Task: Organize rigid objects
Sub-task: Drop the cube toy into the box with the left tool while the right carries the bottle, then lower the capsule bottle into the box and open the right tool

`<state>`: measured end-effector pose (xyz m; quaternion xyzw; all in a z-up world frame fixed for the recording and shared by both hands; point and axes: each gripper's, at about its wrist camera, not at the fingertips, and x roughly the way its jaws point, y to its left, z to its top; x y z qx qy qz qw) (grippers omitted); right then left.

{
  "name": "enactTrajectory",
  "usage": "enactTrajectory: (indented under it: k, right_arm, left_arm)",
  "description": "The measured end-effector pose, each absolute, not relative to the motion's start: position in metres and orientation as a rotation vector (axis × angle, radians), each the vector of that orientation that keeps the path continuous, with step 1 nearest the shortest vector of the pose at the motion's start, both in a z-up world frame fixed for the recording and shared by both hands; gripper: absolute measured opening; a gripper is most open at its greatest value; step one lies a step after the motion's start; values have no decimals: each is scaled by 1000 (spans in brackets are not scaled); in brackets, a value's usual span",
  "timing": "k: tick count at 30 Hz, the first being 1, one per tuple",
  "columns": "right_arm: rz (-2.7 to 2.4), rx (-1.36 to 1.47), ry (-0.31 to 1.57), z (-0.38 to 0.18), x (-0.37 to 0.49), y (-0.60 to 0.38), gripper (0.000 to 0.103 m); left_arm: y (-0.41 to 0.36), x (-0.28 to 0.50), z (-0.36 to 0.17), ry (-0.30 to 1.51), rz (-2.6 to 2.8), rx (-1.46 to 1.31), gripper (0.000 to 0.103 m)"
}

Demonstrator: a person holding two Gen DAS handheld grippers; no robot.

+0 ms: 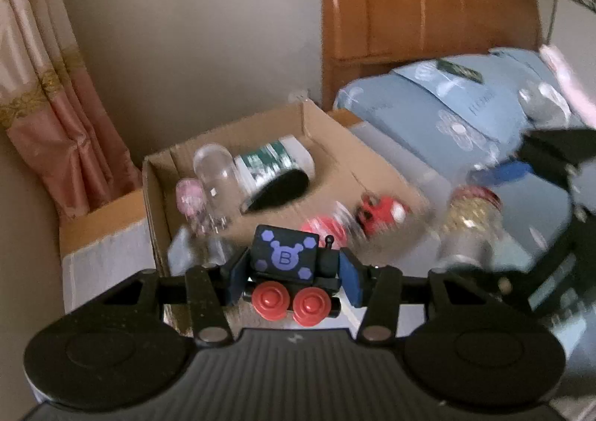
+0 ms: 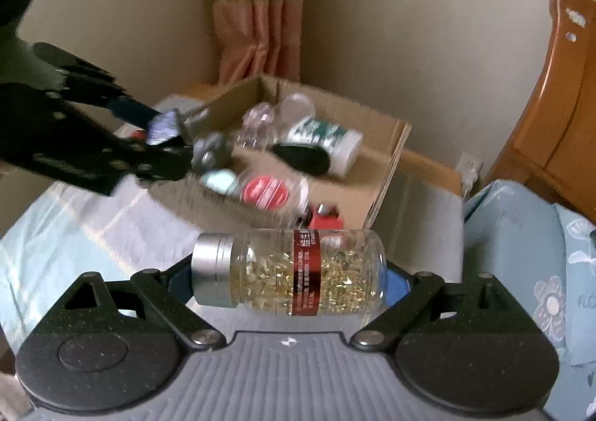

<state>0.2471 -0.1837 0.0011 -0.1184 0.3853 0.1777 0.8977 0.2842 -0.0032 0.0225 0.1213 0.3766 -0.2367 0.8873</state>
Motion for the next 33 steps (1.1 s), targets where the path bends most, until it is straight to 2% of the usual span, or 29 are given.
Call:
enactTrajectory:
  k: [5,6,7,9,11,14,22,33]
  right_arm:
    - [360,-246,766,15,257,-181,96]
    - [358,-244,763,17,259,-181,96]
    - [357,-240,763,18,260,-182,96]
    - [358,-237,765,19,262,-182,96]
    - [354,-243,765,19,265,-182,96]
    - [350,-243,768,20,269,-183,96]
    - [325,-223,773,25,297,-180,96]
    - [262,-148,852,19,367,-163,96]
  left_arm:
    - [-13,318,19,758,-425,243,50]
    - [-14,323,16,756,-409,242,55]
    - [-14,326,14,756,-399,232,68]
    - [-13,329,12,747,-382,215,82]
    - [-11,327,11,738,-380,210,83]
    - [-7,323,11,743,-387,209,92]
    - [10,297,21,698,-392,198,100]
    - [31,262,18,667,-358,213,100]
